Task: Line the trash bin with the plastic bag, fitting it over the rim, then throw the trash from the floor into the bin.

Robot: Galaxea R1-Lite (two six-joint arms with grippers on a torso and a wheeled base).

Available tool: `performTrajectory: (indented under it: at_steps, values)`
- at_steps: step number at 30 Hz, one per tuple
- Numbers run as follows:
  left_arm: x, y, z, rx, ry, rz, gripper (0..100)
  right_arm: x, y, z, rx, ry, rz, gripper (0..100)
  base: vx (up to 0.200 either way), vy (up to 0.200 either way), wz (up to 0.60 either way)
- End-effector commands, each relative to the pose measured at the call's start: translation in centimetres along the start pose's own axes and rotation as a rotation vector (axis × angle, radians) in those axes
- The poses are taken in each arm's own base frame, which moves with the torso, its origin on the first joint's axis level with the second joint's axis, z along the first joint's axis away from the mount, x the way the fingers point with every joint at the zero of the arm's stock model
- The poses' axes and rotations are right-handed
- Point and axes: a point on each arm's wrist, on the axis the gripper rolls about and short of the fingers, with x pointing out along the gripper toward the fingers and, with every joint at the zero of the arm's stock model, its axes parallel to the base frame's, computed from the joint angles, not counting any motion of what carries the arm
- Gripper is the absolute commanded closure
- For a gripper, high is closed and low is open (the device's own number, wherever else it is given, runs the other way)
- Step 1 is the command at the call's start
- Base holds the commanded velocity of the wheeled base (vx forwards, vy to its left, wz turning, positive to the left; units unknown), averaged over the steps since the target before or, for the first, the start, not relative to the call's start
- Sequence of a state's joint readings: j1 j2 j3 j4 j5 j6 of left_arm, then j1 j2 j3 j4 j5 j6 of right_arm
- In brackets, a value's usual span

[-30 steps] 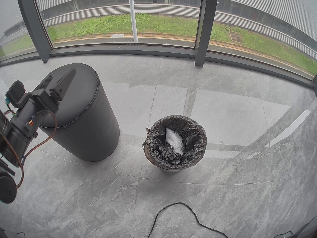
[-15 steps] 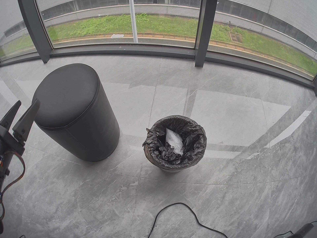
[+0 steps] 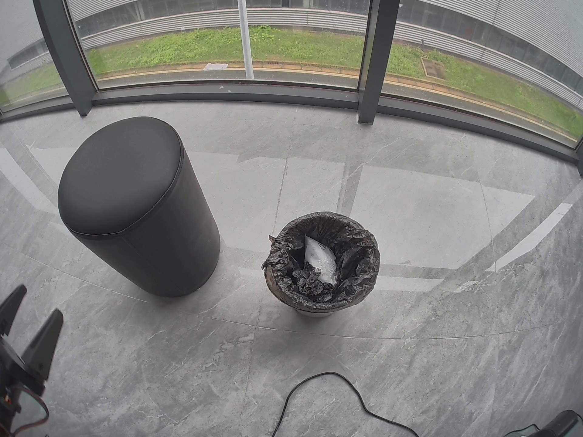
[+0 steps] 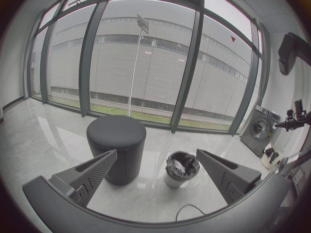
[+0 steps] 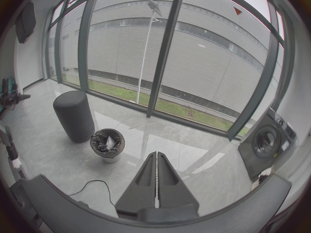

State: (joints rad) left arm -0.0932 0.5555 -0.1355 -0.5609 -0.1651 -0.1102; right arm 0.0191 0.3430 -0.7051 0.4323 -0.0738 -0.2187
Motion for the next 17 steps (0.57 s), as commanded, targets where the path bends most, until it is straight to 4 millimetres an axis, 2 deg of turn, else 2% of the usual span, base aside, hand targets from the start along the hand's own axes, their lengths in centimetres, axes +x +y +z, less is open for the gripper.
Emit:
performTrajectory:
  at_steps: [1, 7, 11, 13, 15, 17]
  values:
    - [-7.2, -0.9, -8.0, 0.078, 0.132, -0.061, 0, 2.8, 3.1, -13.9, 0.299, -0.078, -0.144, 100, 0.0, 0.0, 0.0]
    - [-6.1, -0.6, -7.6, -0.066, 0.269, -0.157, 0, 2.8, 3.1, -13.9, 0.292, -0.077, -0.144, 100, 0.0, 0.0, 0.0]
    - [-6.5, -0.5, -7.8, -0.023, 0.236, -0.231, 0, 2.8, 3.1, -13.9, 0.291, -0.078, -0.15, 100, 0.0, 0.0, 0.0]
    - [-6.3, -0.3, -7.8, 0.041, 0.203, -0.144, 0, 2.8, 3.1, -13.9, 0.287, -0.078, -0.15, 100, 0.0, 0.0, 0.0]
    - [-6.2, 0.2, -7.7, 0.068, 0.162, 0.057, 0, 2.8, 3.1, -13.9, 0.286, -0.078, -0.146, 100, 0.0, 0.0, 0.0]
    - [-6.2, 0.4, -7.8, 0.074, 0.172, 0.134, 0, 2.8, 3.1, -13.9, 0.286, -0.078, -0.146, 100, 0.0, 0.0, 0.0]
